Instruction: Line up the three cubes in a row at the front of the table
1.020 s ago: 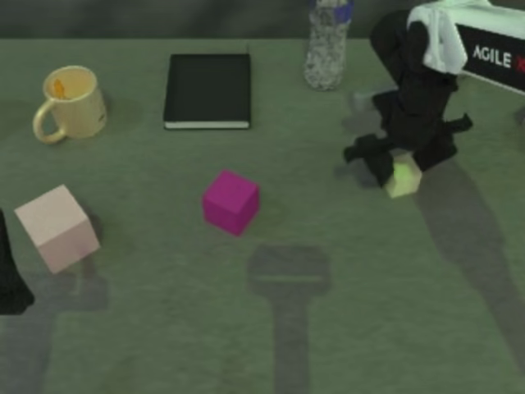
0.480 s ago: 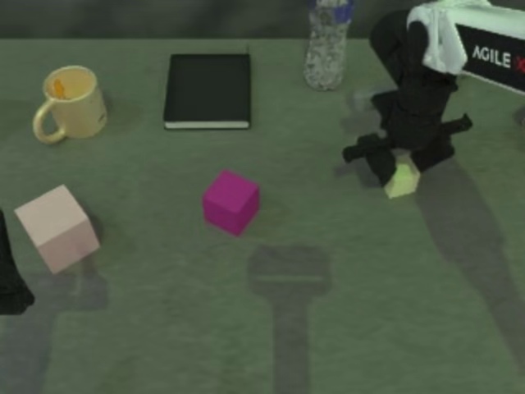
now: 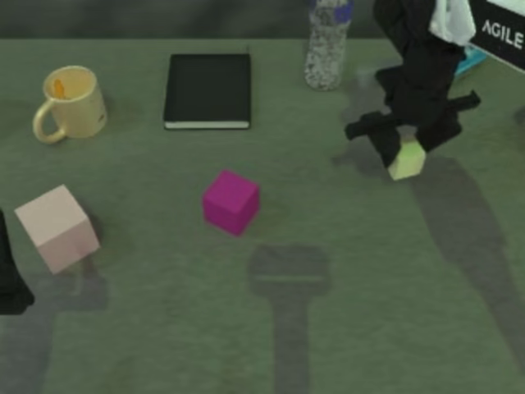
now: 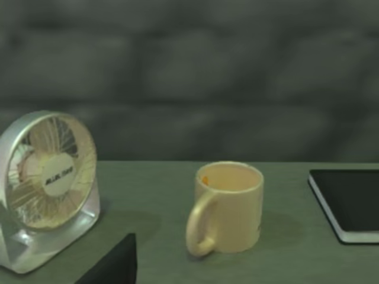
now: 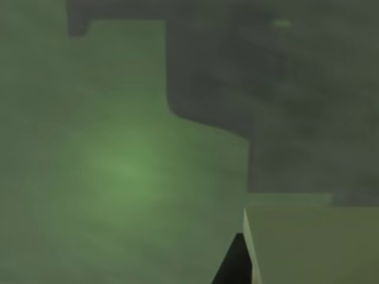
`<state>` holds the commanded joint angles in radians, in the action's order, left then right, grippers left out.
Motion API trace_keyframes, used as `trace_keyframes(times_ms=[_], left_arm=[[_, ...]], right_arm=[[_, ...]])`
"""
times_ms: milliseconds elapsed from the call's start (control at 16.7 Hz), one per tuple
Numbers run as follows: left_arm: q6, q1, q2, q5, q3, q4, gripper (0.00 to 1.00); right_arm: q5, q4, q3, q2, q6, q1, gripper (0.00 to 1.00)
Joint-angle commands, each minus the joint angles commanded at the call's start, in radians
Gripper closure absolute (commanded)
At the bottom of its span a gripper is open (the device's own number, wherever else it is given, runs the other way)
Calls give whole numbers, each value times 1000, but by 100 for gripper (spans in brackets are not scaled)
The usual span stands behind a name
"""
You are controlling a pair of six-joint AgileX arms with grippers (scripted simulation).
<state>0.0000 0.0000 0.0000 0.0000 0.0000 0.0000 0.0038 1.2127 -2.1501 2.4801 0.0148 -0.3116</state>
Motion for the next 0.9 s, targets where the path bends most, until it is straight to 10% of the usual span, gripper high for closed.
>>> trace_keyframes(times_ms=[900], left_arm=[[0,0,0,0,0,0,0]], right_arm=[[4,-8,219,-232,224,-130,100]])
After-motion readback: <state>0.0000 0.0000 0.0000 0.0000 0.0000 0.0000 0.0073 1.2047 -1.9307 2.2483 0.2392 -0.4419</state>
